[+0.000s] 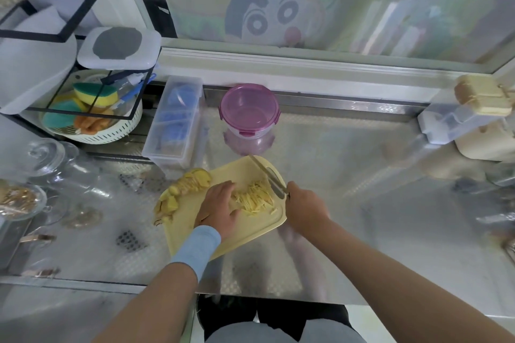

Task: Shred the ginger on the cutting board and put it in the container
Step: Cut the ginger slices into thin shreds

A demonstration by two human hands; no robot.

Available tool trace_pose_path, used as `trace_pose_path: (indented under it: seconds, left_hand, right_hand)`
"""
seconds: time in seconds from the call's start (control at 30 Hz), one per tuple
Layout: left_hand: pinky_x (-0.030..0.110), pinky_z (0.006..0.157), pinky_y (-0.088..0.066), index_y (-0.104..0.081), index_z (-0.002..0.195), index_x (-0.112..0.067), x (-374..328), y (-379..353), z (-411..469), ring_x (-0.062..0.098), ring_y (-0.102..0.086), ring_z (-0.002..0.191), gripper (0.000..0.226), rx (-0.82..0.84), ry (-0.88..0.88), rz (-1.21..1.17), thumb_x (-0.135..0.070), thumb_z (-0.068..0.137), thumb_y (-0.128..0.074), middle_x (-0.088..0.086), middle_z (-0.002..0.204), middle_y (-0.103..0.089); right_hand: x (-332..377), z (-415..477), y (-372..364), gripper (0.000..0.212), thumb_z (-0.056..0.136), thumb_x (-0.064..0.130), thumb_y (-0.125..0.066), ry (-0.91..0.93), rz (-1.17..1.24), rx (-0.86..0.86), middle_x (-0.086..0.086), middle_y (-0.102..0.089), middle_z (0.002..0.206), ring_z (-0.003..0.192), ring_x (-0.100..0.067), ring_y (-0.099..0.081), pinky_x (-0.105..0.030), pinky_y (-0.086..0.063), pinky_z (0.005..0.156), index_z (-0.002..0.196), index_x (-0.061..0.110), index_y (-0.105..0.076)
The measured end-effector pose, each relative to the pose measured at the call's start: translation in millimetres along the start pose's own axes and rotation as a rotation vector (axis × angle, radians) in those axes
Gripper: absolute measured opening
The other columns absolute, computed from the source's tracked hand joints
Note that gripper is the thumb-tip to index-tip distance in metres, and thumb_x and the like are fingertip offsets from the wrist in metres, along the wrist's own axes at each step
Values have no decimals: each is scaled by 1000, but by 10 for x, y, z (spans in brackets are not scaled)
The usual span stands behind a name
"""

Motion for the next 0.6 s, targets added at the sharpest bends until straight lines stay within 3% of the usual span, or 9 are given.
trace_pose_path:
  seconds: [0.13,0.3,0.47,0.6]
  left_hand:
    - [32,115,-25,-29,148,-28,34,-15,-3,16,-16,142,73,77,19,186,-35,84,-65,-6,156,-22]
    - [28,117,-12,-14,155,-26,51,-126,32,12,-1,147,92,289,-14,204,-35,82,-69,-9,162,-1]
    - [25,116,-12,-15,154,-29,85,-141,-38,7,1,147,96,365,-108,252,-35,80,-75,-15,161,1]
    - [26,117,-13,-11,154,-31,40,-152,-97,7,1,147,97,385,-106,250,-31,81,-74,-15,161,1]
  right_hand:
    - [94,41,-16,14,104,21,-37,76,-20,4,-13,-67,102,91,-36,-65,-33,-39,66,111,16,-48]
    - [113,226,289,38,104,49,-33,95,-3,-118,-5,-68,95,90,-33,-65,-36,-44,70,107,16,-53]
    - [121,314,337,23,102,37,-39,226,-86,-145,-1,-63,99,93,-29,-62,-36,-38,72,104,17,-50]
    - [17,301,114,23,103,30,-42,296,-132,-95,-1,-57,115,109,-26,-54,-34,-35,86,121,18,-49]
Point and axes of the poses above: each hand's wrist, its own z-axis towards the middle knuckle, its own y-axis out of the back of the hand, x = y × z, the point moved 7 cm from there along z, towards the middle knuckle
